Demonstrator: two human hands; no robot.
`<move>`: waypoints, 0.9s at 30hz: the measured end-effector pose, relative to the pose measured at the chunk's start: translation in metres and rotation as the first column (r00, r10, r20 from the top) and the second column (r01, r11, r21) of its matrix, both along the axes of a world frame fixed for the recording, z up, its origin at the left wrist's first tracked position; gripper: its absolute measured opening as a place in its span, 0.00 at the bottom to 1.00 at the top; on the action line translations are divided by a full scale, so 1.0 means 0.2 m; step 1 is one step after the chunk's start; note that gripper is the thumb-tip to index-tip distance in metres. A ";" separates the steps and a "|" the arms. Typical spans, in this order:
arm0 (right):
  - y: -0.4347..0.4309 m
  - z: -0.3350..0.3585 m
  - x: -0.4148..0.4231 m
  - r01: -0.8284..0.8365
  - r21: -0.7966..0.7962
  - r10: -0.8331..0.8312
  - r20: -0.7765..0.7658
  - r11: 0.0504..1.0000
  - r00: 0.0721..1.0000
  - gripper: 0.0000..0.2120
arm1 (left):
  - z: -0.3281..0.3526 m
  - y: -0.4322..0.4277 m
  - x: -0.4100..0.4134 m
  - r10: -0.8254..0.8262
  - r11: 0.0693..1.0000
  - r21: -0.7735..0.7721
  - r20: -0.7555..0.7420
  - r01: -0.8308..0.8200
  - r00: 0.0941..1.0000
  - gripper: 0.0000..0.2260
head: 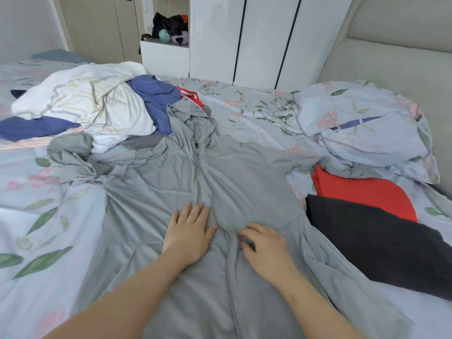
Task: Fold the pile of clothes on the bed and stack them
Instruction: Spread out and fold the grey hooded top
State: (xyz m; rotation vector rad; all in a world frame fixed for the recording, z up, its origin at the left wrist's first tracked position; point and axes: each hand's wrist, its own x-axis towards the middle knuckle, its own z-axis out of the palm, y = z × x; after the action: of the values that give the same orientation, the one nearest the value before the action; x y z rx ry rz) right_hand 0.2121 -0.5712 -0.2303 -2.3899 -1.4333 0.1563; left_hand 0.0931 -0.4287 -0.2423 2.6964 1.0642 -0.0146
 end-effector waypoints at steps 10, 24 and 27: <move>-0.58 0.13 0.12 0.575 0.096 -0.580 0.232 0.812 0.781 0.14 | 0.07 -0.42 -0.04 0.020 0.996 -0.085 0.145 -0.008 0.989 0.21; -0.77 0.14 0.27 0.570 0.231 -0.523 -0.236 0.788 0.819 0.06 | 0.05 -0.40 0.00 0.320 0.935 -0.278 0.400 -0.219 0.859 0.18; -0.84 0.18 0.34 0.745 0.270 -0.640 -0.387 0.610 0.664 0.07 | 0.04 -0.40 0.02 0.317 0.942 -0.227 0.370 -0.246 0.874 0.19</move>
State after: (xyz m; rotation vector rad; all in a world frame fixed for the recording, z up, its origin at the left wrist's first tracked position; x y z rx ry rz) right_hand 0.2806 -0.7387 -0.1948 -2.2679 -0.2762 -0.0424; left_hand 0.0977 -0.5096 -0.2337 2.2276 1.2403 0.4589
